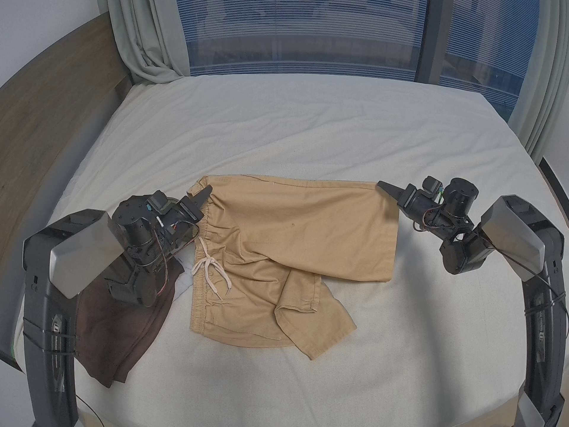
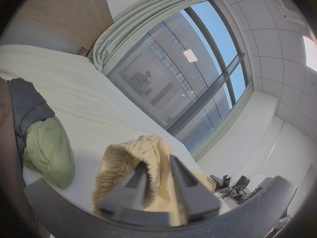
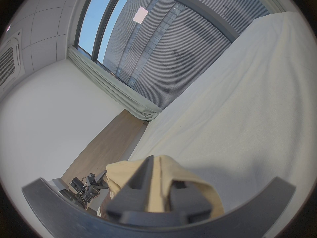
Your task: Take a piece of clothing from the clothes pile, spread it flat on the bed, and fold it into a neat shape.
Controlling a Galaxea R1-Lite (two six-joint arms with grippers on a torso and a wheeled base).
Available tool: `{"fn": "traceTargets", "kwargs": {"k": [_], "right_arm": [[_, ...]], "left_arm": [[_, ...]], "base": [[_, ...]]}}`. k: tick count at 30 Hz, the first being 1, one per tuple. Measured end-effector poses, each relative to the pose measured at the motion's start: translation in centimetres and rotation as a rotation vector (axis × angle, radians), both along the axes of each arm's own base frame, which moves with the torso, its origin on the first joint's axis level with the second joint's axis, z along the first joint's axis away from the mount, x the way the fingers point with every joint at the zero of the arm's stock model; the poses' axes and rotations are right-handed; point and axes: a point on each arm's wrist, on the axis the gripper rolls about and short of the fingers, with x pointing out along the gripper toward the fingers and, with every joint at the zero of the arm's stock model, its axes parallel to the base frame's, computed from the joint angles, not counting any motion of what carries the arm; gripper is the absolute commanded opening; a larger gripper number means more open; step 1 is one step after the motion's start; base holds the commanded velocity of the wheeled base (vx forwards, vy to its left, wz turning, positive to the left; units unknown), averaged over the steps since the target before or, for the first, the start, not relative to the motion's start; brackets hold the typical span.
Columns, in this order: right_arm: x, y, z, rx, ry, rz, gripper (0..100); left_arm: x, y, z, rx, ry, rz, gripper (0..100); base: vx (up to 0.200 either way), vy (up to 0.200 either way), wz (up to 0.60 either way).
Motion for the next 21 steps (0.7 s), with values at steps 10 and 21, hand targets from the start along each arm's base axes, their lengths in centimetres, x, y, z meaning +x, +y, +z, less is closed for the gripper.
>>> {"fn": "traceTargets", "kwargs": {"k": [10,21], "right_arm": [[1.5,0.2,0.7,0.011,-0.033,-0.059,100],[-3.3,1.1,-1.8,-0.05,0.097,-0.034,100]], "left_arm": [[0.7,-0.1,-0.9,0.002,0.038,-0.001,100],[-1.0,0.2,-2.4,0.016,0.145,0.01,100]], "base": [[0.0,0.0,0.0],[0.0,0.0,0.0]]}}
